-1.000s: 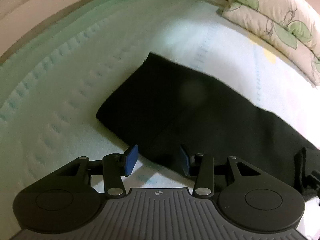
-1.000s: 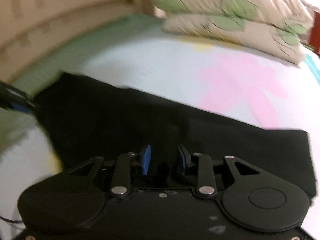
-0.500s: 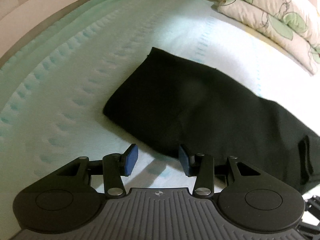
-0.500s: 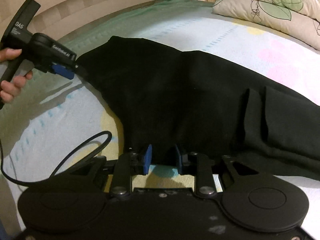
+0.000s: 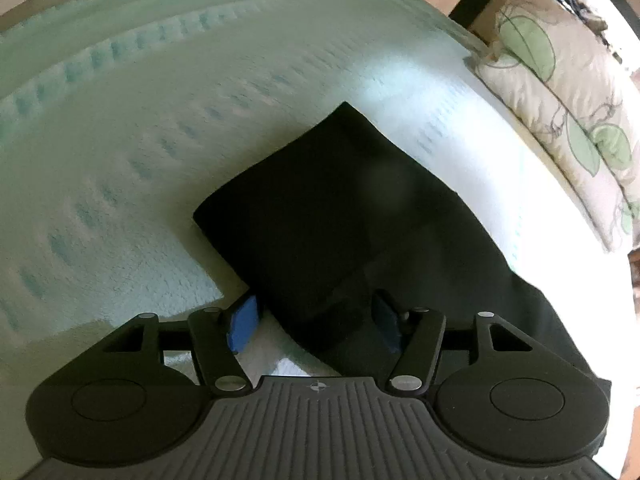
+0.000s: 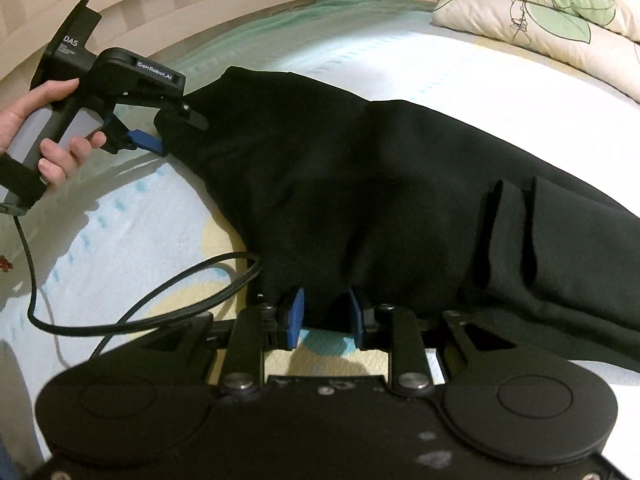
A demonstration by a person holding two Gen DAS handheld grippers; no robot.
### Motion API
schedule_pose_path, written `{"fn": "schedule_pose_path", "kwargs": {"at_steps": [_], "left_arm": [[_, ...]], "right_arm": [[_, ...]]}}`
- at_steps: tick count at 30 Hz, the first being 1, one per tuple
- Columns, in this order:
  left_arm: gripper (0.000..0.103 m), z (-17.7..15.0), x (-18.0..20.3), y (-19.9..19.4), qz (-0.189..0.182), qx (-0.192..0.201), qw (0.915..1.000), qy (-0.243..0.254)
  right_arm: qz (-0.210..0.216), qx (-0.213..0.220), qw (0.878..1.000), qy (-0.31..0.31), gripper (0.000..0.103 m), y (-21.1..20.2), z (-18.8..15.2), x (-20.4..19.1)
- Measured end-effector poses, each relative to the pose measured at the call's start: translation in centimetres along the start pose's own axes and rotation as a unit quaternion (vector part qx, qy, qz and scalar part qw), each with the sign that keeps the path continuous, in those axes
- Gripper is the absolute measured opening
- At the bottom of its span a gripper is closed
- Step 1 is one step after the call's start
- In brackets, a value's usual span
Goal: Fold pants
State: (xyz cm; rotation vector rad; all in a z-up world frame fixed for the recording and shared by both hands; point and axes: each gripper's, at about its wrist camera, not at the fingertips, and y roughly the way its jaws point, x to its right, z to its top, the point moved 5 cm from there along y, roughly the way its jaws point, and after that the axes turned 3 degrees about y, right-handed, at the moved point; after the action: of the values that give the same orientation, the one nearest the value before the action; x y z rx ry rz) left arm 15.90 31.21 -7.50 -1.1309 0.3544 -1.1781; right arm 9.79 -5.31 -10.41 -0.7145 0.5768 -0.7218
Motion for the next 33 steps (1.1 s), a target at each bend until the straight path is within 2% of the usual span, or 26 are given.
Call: {"fn": "schedule_pose_path", "kwargs": {"at_steps": [5,10,15,17,20,21,23,24,28,33], "left_arm": [[0.059,0.4,-0.6,0.2,-0.008,0.026,0.9993,-0.025],[0.059,0.7,-1.9,0.1,-0.035,0.06,0.9932,-0.093],[0.06,1.4,-2.4,0.3,-0.044,0.082,0.9903,-0.103],[0.066,1.8,-2.4,0.5,-0.047,0.088,0.9894,-0.105],[0.069,2.6,-2.0,0.9,-0.044,0.09,0.9901,-0.098],[0.067,2.7,-1.5,1.1,-0.036,0.09,0.9913,-0.089],[0.011,2.8,-0.9,0.9,-0.012,0.089,0.9941,-0.061],[0.01,2.8,-0.6,0.9,-0.02,0.075,0.9954,-0.055],[0.007,2.9,0.8,-1.3,-0.017,0.086,0.9955,-0.037],[0.007,3.6,5.0,-5.6,-0.008,0.107,0.9934,0.04]], "right_arm": [[0.002,0.002,1.0,-0.004,0.026,0.0,0.0,0.0],[0.006,0.001,1.0,-0.001,0.026,0.0,0.1,0.1],[0.011,0.002,1.0,-0.001,0.026,-0.1,0.1,0.3],[0.013,0.003,1.0,-0.002,0.026,-0.1,0.1,0.4],[0.015,0.003,1.0,-0.002,0.026,-0.1,0.0,0.6],[0.015,0.003,1.0,-0.002,0.026,-0.1,0.0,0.6],[0.016,0.004,1.0,-0.001,0.026,-0.2,0.0,0.7],[0.017,0.005,1.0,0.0,0.026,-0.2,0.0,0.7],[0.023,0.017,1.0,0.001,0.026,-1.3,0.3,1.1],[0.002,0.086,0.996,0.024,0.026,-5.0,2.0,3.1]]}}
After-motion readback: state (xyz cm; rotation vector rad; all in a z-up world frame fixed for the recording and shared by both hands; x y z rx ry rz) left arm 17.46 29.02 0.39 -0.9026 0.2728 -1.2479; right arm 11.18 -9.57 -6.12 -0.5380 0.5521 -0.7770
